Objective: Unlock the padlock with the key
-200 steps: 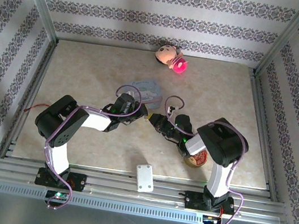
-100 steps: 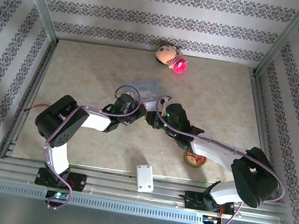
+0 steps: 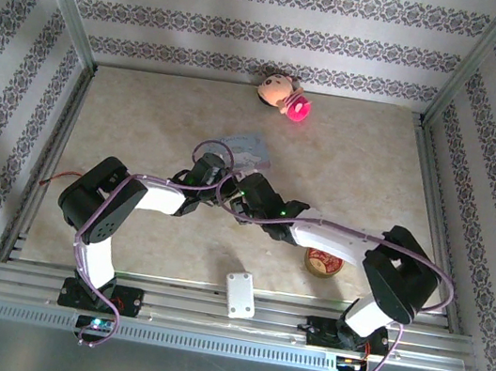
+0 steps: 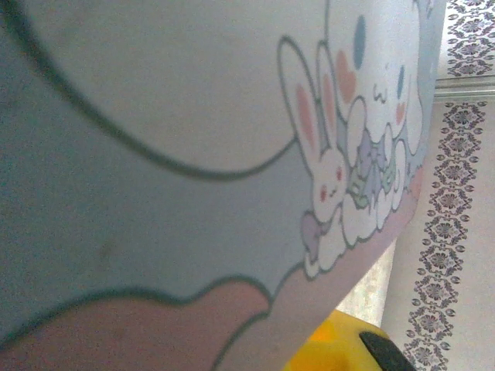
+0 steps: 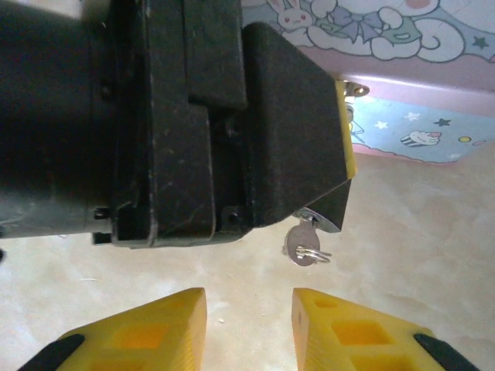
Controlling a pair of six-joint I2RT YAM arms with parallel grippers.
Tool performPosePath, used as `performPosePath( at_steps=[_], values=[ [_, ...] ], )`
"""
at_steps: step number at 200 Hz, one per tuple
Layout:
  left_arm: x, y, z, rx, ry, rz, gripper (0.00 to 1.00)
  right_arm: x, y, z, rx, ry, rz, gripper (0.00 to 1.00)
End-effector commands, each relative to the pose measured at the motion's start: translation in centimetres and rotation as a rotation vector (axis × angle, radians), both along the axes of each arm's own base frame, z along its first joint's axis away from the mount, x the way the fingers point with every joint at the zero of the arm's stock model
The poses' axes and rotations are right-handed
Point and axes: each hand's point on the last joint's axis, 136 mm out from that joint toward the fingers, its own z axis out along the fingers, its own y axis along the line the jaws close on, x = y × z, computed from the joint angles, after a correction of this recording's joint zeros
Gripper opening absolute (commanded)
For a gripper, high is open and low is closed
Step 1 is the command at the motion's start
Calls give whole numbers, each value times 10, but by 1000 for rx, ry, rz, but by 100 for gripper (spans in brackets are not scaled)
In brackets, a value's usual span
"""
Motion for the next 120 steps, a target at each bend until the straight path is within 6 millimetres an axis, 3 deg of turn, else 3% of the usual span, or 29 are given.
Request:
performPosePath(
  at_steps=[1, 120],
  values=[
    [-2, -8, -1, -15, 37, -22, 12, 7, -6, -4, -103, -33, 6, 34],
    [-5, -14, 2, -50, 54, -38, 12, 20, 0, -20, -180, -53, 30, 34]
  ],
)
